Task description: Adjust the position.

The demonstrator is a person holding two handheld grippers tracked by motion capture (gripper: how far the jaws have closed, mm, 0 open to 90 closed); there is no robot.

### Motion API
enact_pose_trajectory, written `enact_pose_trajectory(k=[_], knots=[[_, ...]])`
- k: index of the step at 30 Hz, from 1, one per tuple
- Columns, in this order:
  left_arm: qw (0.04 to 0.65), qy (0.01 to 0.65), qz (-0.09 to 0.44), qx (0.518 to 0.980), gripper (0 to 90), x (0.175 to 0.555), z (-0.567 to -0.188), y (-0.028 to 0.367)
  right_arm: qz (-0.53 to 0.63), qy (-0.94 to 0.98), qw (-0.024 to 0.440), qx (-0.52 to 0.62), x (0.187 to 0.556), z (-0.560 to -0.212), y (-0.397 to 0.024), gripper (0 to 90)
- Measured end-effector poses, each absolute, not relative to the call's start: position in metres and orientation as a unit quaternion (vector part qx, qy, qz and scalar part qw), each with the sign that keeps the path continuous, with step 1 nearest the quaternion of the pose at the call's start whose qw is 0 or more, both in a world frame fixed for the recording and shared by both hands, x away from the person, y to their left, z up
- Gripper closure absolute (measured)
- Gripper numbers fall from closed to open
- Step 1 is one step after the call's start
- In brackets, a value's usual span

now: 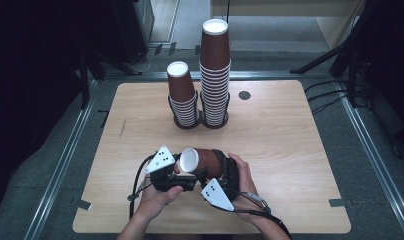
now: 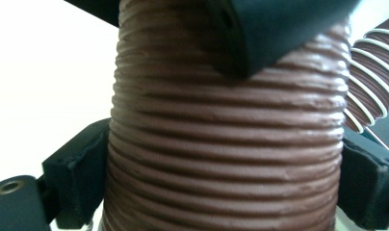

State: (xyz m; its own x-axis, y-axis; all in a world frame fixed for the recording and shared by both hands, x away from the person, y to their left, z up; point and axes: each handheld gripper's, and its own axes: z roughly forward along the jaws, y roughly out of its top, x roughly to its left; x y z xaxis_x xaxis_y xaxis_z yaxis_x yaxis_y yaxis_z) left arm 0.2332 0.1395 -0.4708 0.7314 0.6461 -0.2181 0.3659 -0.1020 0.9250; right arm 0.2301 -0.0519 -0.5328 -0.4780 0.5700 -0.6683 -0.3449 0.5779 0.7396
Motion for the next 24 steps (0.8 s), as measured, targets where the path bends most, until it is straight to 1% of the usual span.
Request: enact_pose_trajectory(k=[3, 11, 24], knots=[[0.581, 0.345, 0.118, 0.728, 20.2, 0.234, -0.47, 0.143, 0.452, 0.733, 0.502, 0.083, 0.232, -0.533, -0.054, 4.0], [0.589, 0.353, 0.13, 0.716, 20.3, 0.235, -0.468, 0.15, 0.456, 0.732, 0.494, 0.106, 0.238, -0.531, -0.062, 0.8], [0.599, 0.379, 0.158, 0.687, 20.5, 0.238, -0.462, 0.172, 0.451, 0.735, 0.486, 0.14, 0.247, -0.534, -0.074, 0.5]])
